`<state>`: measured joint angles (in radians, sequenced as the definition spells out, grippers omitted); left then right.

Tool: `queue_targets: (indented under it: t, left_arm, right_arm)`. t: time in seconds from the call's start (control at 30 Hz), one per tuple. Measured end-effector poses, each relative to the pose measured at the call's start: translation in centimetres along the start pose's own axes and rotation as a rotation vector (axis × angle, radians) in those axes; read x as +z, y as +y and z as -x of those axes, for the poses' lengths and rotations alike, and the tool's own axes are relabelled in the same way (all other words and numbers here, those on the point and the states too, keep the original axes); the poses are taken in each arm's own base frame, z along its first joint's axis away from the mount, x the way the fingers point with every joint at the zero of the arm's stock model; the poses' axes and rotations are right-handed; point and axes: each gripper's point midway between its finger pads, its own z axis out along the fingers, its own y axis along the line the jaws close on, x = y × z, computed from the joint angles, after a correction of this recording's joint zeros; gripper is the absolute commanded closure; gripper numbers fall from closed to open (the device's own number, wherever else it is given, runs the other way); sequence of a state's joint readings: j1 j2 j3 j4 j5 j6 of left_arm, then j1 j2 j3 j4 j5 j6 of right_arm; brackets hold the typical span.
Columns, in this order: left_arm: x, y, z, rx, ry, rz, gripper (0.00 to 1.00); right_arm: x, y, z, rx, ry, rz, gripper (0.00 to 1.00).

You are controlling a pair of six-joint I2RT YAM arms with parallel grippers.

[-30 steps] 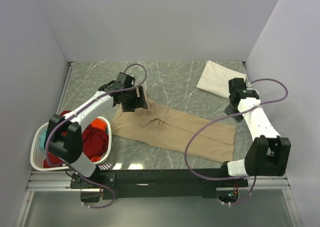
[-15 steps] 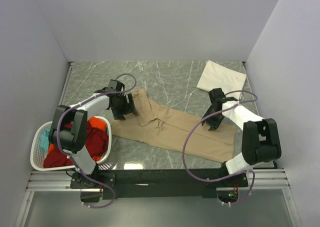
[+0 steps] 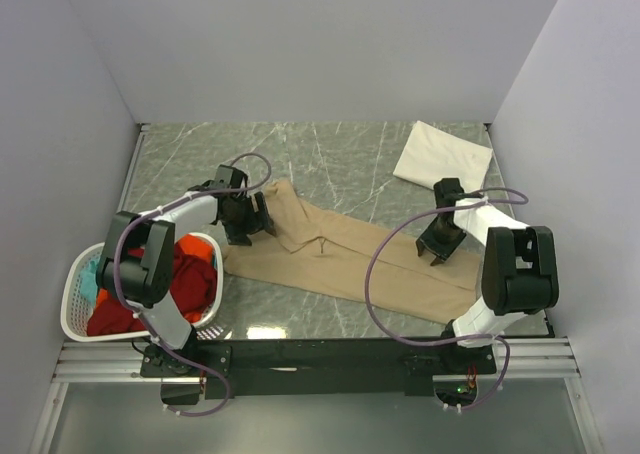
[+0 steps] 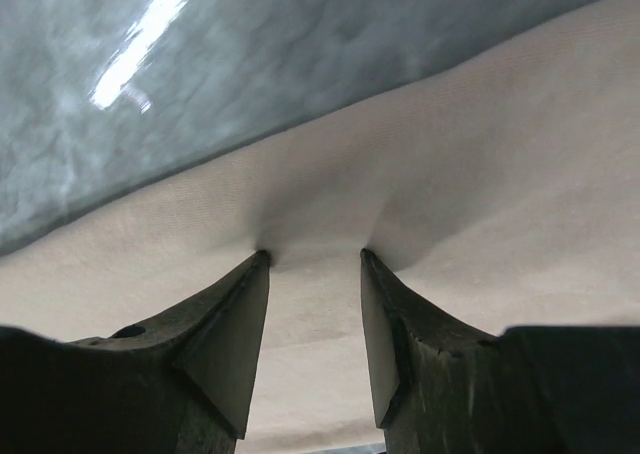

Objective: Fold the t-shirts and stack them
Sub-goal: Fold the tshirt

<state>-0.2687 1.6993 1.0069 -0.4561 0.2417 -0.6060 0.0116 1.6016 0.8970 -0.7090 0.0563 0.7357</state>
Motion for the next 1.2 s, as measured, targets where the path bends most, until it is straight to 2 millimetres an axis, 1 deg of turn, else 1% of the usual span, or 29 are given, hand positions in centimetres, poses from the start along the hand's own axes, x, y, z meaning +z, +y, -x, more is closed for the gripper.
queue_targets:
  t: [0.13,0.27,0.47,0.6,0.7,0.73,0.83,0.9,0.93,0.97,1.0,1.03,1.07,1.1,1.13,1.2]
  left_arm:
    - [-0.1,-0.7,-1.0,-0.002,0.039,-0.032,0.19]
    - [-0.2,-1.2,-2.3,0.019,0.083,-0.041,0.18]
    - [-0.7,-1.2,-4.2,0.055,0.164,-0.060,0.18]
    - [-1.1,-1.4,-5.2,0.076,0.210,-0.088,0.18]
    - [-1.9,-1.5,-5.8,0.089,0.231,-0.098,0.17]
    - [-2.1,-1.5,-5.8,0.092,0.230,-0.098,0.17]
    - [-3.6,-2.0,-5.2,0.100,0.204,-0.111,0.16]
    - [-4.9,-2.9,-3.9,0.106,0.156,-0.135,0.17]
    - [-5.5,-3.4,-2.9,0.108,0.122,-0.151,0.19]
    - [-6.1,-3.8,-1.9,0.107,0.088,-0.165,0.19]
    - [-6.7,-4.2,-0.7,0.107,0.049,-0.181,0.21]
    - [-7.1,-4.5,0.3,0.102,0.019,-0.193,0.23]
    - [-7.4,-4.8,1.3,0.098,-0.012,-0.206,0.24]
    - [-7.5,-4.9,2.1,0.092,-0.033,-0.213,0.25]
    - [-7.6,-4.9,2.8,0.087,-0.049,-0.217,0.26]
    - [-7.3,-4.9,3.8,0.074,-0.063,-0.223,0.26]
  right_arm:
    - [0.1,-1.4,1.1,0.016,-0.010,-0.040,0.51]
    - [0.2,-2.3,2.3,-0.003,-0.027,-0.089,0.51]
    - [0.2,-3.5,4.3,-0.046,-0.061,-0.178,0.51]
    - [0.2,-4.6,5.4,-0.062,-0.091,-0.244,0.51]
    - [0.0,-5.6,6.1,-0.072,-0.111,-0.291,0.51]
    - [0.0,-6.0,6.2,-0.074,-0.118,-0.307,0.51]
    - [-0.7,-6.8,6.7,-0.081,-0.131,-0.348,0.52]
    - [-1.8,-6.5,7.3,-0.084,-0.151,-0.338,0.52]
    - [-2.6,-6.1,7.6,-0.086,-0.166,-0.325,0.52]
    - [-3.6,-5.2,8.0,-0.094,-0.194,-0.301,0.52]
    - [-4.9,-3.8,8.2,-0.109,-0.229,-0.263,0.52]
    - [-6.2,-2.0,8.3,-0.131,-0.265,-0.212,0.52]
    - [-7.5,0.3,7.9,-0.162,-0.296,-0.149,0.52]
    - [-8.5,2.3,7.4,-0.195,-0.317,-0.095,0.53]
    - [-9.7,5.1,6.1,-0.238,-0.326,-0.015,0.54]
    - [-11.7,10.4,2.5,-0.331,-0.317,0.143,0.55]
